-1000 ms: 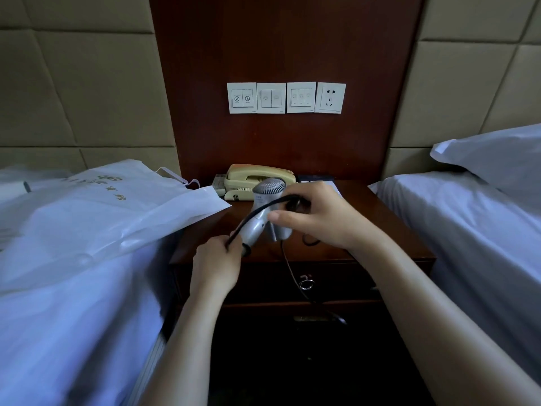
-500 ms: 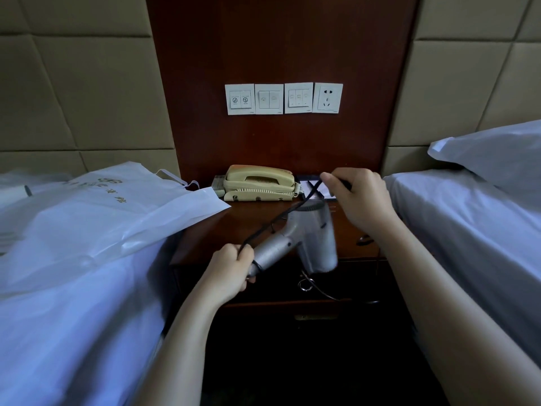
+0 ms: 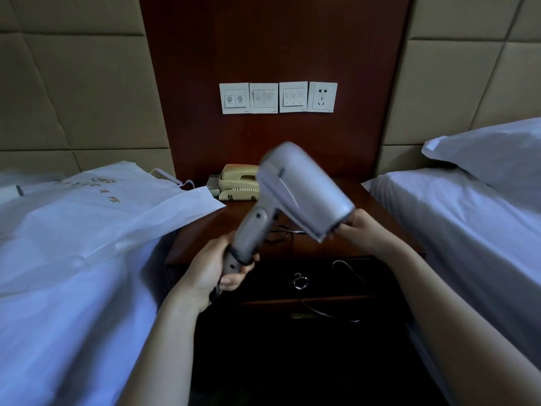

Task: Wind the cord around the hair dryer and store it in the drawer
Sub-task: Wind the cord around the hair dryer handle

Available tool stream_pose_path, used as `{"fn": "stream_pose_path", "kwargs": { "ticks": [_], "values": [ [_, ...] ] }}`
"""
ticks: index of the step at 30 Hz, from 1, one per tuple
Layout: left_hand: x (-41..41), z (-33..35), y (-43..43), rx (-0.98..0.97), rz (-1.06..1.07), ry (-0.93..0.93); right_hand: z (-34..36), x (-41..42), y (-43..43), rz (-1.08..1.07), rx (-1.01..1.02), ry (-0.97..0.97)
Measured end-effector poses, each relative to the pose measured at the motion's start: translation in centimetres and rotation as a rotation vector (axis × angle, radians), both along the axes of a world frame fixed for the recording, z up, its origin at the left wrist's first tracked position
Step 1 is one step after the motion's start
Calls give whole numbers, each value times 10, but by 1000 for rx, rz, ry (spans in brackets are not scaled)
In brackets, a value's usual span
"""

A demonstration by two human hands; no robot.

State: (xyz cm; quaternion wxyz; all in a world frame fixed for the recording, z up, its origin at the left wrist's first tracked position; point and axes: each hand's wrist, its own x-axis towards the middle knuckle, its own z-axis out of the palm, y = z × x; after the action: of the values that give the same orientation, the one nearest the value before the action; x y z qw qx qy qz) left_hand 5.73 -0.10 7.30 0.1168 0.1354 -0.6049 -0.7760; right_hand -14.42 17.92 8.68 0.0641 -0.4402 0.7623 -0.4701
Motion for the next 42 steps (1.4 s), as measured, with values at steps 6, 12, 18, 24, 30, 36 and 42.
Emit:
{"fn": "stream_pose_path", "kwargs": {
  "ticks": [6,12,18,24,30,36,42],
  "values": [
    [-5,-8,-19,128,294,-17,17,13,0,192,351,143],
    [-8,-12,-20,-82,539,-3,44,48,-10,309,486,282],
    [-8,-16,-18,-716,638,-131,61,74,-23,176,293,533],
    [-12,-16,-1,-1050,583,-350,70,90,-30,124,134,685],
    [-13,-6,20,-1059,562,-394,66,101,-37,182,79,676],
    [-11,1,16,-1128,575,-410,65,100,-34,101,215,719],
    [5,6,4,-1122,399,-329,59,62,-21,-146,253,697]
  ]
}}
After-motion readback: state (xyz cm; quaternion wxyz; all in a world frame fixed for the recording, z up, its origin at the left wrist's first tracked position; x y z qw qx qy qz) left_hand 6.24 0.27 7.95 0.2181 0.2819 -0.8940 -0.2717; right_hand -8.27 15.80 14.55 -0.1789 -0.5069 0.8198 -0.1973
